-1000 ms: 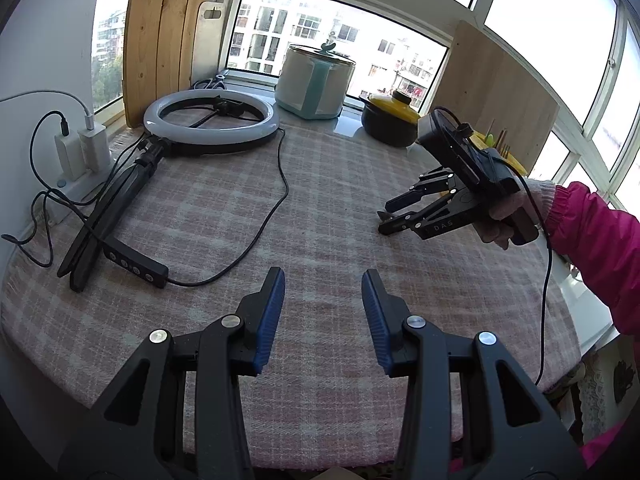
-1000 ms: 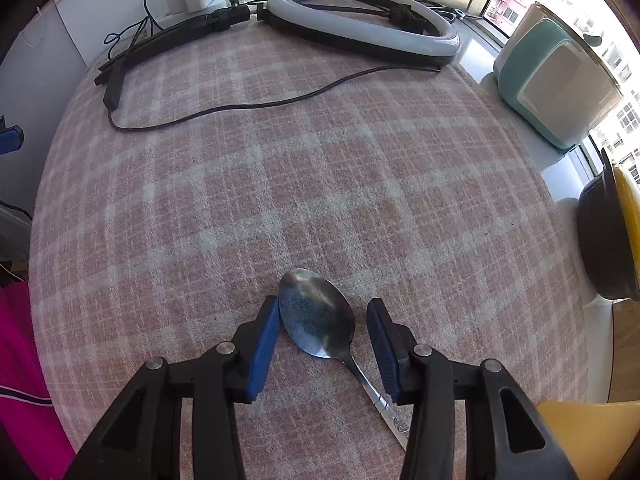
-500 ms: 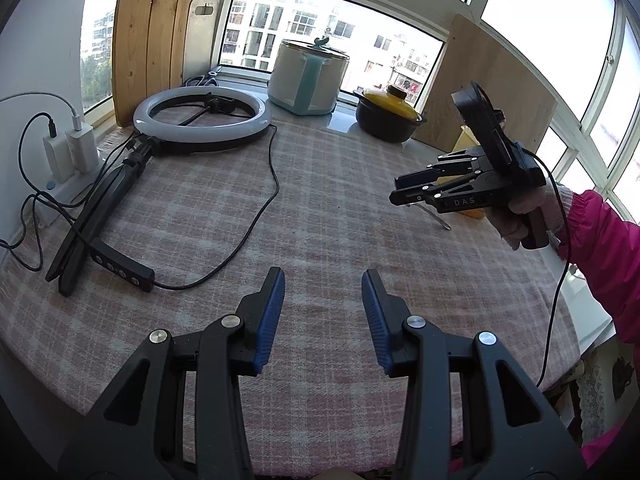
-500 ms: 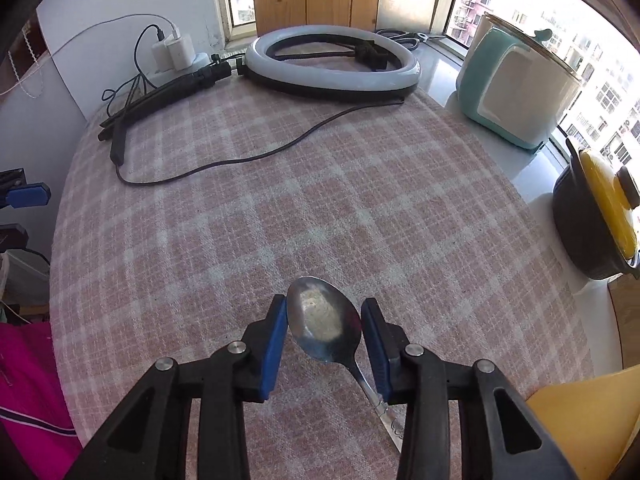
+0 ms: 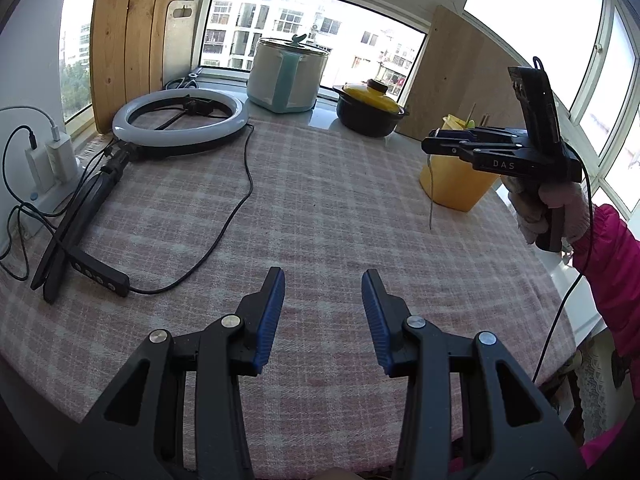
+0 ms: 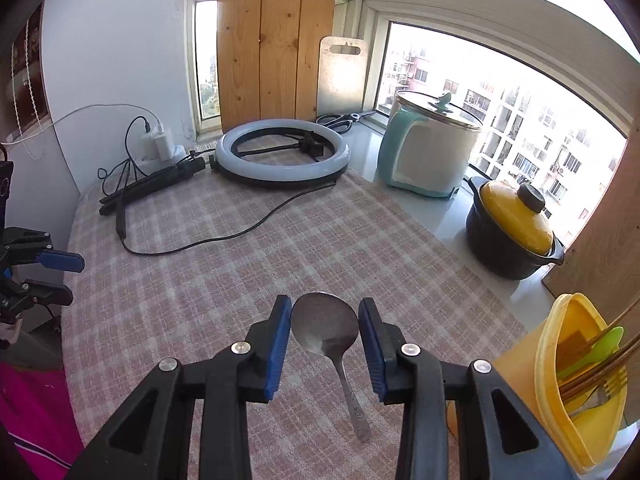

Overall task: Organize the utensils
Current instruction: 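Lift the spoon with the right tool and carry it over the container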

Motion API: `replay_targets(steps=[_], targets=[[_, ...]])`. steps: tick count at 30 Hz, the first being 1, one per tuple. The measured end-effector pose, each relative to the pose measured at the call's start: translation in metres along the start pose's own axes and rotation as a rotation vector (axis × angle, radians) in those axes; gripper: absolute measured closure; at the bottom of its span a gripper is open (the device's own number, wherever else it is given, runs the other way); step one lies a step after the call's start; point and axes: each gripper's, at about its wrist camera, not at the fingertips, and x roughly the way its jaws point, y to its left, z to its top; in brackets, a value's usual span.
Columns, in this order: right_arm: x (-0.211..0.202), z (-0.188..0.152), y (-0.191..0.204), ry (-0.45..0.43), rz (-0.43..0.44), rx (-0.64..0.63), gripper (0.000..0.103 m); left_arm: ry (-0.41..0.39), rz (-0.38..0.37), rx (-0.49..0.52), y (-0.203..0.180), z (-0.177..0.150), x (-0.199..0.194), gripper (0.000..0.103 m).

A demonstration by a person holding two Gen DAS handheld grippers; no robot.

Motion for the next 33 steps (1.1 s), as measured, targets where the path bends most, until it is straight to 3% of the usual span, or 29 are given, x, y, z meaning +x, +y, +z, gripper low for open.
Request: replay_targets(steps=[11,33], targets=[[-0.025,-0.011,-0.025,-0.071,-0.083,0.107,0.071,0.014,-0.013,0.012,-0.007,-0.001,0.003,0.063],[-0.075,-0.015,-0.064,-0.181,-0.123,0.242,0.071,0.013,-0.020,0.018,-0.011,0.001,0.006,0.063]])
